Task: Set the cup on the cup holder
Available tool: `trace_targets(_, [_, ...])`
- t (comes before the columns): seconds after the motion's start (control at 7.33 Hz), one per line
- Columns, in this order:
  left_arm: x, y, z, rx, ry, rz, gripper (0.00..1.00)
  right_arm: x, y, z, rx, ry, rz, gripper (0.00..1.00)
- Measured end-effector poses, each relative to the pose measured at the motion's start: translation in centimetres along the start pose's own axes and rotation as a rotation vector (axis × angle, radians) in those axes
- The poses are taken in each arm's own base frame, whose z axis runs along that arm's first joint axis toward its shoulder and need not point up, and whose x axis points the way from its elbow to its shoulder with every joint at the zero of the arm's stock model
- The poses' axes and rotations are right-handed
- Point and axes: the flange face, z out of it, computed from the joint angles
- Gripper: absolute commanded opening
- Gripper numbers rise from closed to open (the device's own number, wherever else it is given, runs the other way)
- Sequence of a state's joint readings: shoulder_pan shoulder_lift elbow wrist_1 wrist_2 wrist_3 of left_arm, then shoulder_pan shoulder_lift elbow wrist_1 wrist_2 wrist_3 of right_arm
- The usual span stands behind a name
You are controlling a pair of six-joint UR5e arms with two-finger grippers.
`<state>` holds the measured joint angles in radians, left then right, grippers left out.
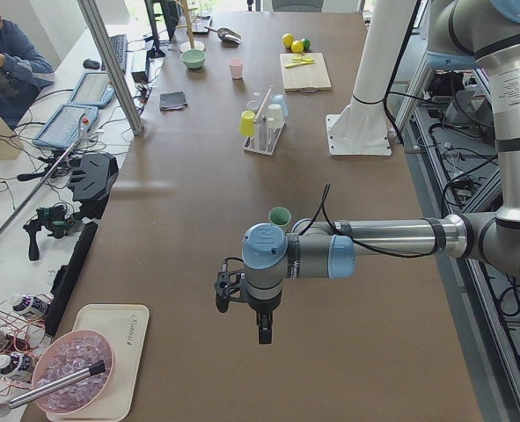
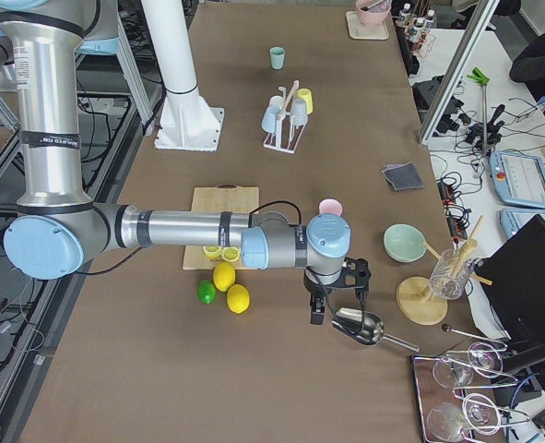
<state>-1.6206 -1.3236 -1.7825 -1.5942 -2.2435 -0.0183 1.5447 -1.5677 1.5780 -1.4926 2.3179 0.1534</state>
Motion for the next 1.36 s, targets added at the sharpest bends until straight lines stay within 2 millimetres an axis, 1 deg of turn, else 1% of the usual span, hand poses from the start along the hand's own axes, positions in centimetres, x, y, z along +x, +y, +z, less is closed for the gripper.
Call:
trace_targets(0.14, [0.16,-0.07,-0.21,0.005,0.002,0.002,0.98,-0.02,0.01,-0.02,0.0,0.0,-0.001,1.0])
trace_targets(0.68, [-0.02,0.13,0.23,-0.005,0.02,-0.006,0.98,0.01,0.04,-0.02,0.0,0.001,0.0,1.0])
trace_targets(1.36, [-0.05,0.12,0.29,-0.006,0.022,-0.007,0.98,0.0,-0.02,-0.15,0.003,0.0,0.0,1.0])
